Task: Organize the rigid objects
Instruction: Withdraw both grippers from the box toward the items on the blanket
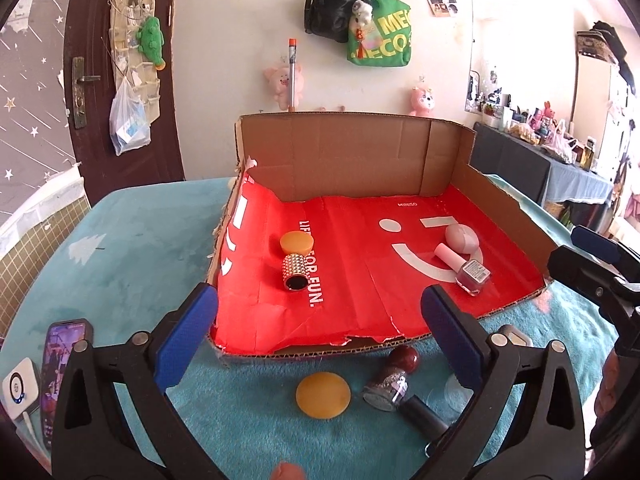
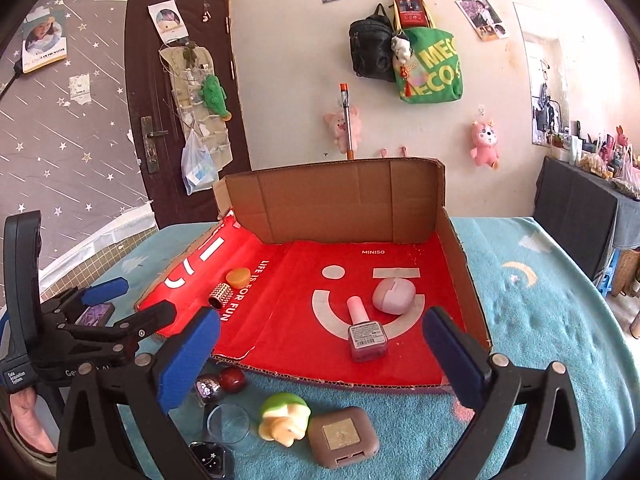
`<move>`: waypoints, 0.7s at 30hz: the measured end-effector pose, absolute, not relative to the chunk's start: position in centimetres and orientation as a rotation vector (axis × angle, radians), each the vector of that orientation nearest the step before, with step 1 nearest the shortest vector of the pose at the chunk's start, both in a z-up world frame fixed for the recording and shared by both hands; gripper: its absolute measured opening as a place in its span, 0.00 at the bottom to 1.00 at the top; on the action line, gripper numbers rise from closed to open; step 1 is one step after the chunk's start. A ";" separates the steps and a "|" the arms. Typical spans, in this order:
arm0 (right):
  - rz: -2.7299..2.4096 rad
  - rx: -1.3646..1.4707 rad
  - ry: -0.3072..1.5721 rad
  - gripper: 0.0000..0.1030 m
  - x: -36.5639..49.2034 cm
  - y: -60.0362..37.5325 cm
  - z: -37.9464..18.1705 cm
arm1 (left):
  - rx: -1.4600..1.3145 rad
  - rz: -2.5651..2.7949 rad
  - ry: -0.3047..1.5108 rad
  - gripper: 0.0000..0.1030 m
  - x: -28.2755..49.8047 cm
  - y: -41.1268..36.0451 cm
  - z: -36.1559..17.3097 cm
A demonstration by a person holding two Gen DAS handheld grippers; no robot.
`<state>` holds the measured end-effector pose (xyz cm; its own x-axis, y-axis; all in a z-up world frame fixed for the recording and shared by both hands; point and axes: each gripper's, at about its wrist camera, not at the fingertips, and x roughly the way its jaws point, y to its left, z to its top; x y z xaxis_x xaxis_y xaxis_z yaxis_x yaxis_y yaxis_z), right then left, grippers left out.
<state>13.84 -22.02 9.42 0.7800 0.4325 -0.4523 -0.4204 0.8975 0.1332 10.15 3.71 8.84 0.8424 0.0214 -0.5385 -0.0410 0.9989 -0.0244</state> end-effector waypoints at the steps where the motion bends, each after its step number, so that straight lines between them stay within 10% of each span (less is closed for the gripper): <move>1: 0.459 0.025 0.491 1.00 13.7 -22.1 9.4 | -0.036 0.034 0.567 1.00 9.9 3.7 8.8; 21: 0.433 -0.025 0.475 1.00 10.1 -21.8 8.3 | -0.035 0.025 0.600 1.00 7.3 2.9 7.7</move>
